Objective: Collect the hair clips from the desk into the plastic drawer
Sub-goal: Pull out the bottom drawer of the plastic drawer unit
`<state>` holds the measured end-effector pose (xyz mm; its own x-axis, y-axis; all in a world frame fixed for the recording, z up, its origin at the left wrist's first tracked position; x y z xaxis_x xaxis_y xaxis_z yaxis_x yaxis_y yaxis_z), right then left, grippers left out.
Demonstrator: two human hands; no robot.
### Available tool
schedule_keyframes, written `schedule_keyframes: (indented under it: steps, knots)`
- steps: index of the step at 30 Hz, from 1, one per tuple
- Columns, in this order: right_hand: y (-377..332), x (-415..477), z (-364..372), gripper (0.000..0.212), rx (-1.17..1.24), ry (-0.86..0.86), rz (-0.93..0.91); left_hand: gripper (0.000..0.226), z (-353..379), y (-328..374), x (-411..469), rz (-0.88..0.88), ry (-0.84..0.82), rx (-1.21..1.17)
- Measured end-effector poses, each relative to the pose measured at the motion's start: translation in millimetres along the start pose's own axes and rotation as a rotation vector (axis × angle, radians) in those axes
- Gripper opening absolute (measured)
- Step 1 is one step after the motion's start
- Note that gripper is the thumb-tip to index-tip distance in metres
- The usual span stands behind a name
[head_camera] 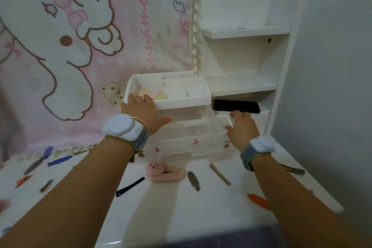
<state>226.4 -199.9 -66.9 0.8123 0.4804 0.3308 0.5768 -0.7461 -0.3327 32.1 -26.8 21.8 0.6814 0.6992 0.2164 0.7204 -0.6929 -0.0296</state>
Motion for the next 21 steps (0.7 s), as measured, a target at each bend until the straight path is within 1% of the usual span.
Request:
schedule_keyframes:
  steps: [2, 3, 4, 5, 6, 7, 8, 10, 11, 13, 16, 17, 19, 21]
  knots:
    - [-20.1, -4.8, -41.5, 0.041, 0.21, 0.241, -0.079, 0.098, -0.8, 0.1, 0.5, 0.003, 0.005, -0.014]
    - [-31.3, -8.5, -60.4, 0.042, 0.336, 0.3, -0.126, 0.095, -1.0, 0.0, 0.5, 0.009, 0.001, -0.02]
    - [-42.4, -12.6, -76.7, 0.045, 0.456, 0.291, -0.178, 0.092, -0.9, -0.1, 0.6, 0.017, -0.007, -0.023]
    - [-53.7, -17.2, -89.6, 0.049, 0.553, 0.226, -0.243, 0.088, -0.7, -1.1, 0.7, 0.025, -0.013, -0.025]
    - [-65.0, -22.3, -97.6, 0.05, 0.603, 0.118, -0.311, 0.085, -0.1, -2.4, 0.9, 0.034, -0.017, -0.026]
    - [-75.6, -27.5, -101.0, 0.05, 0.588, -0.003, -0.384, 0.081, -0.1, -4.0, 0.9, 0.04, -0.015, -0.03]
    - [-85.7, -32.8, -99.9, 0.048, 0.496, -0.101, -0.47, 0.076, -0.1, -5.6, 0.7, 0.045, -0.009, -0.041]
    - [-103.1, -40.8, -87.1, 0.043, 0.219, -0.19, -0.664, 0.065, -1.1, -7.5, 0.6, 0.053, 0.005, -0.071]
    - [-109.3, -43.2, -79.5, 0.04, 0.131, -0.216, -0.731, 0.062, -1.7, -8.4, 0.4, 0.057, 0.008, -0.08]
    - [-115.4, -43.2, -68.3, 0.037, 0.086, -0.283, -0.766, 0.06, -2.8, -10.3, 0.4, 0.063, 0.001, -0.089]
    - [-115.5, -43.1, -61.7, 0.045, 0.133, -0.403, -0.779, 0.06, -3.6, -12.5, 1.5, 0.074, -0.027, -0.106]
    - [-115.2, -43.7, -61.9, 0.05, 0.135, -0.402, -0.804, 0.059, -3.7, -13.2, 1.9, 0.082, -0.031, -0.113]
    - [-114.0, -45.2, -62.5, 0.065, 0.079, -0.318, -0.84, 0.054, -4.1, -15.5, 2.7, 0.101, -0.028, -0.126]
    - [-112.8, -42.1, -62.7, 0.08, -0.001, -0.116, -0.823, 0.047, -5.5, -18.9, 4.3, 0.128, -0.02, -0.14]
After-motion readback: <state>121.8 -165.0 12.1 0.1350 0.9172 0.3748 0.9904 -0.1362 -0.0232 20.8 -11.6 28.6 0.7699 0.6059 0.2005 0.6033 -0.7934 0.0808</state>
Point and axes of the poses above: each hand's wrist, its own x-axis towards the middle knuckle, its own z-axis out of the palm, y = z × x, the point moved 2 cm from there along x, towards the middle knuckle, and after that the axes turned 6 degrees about -x, right-handed, at the moved point
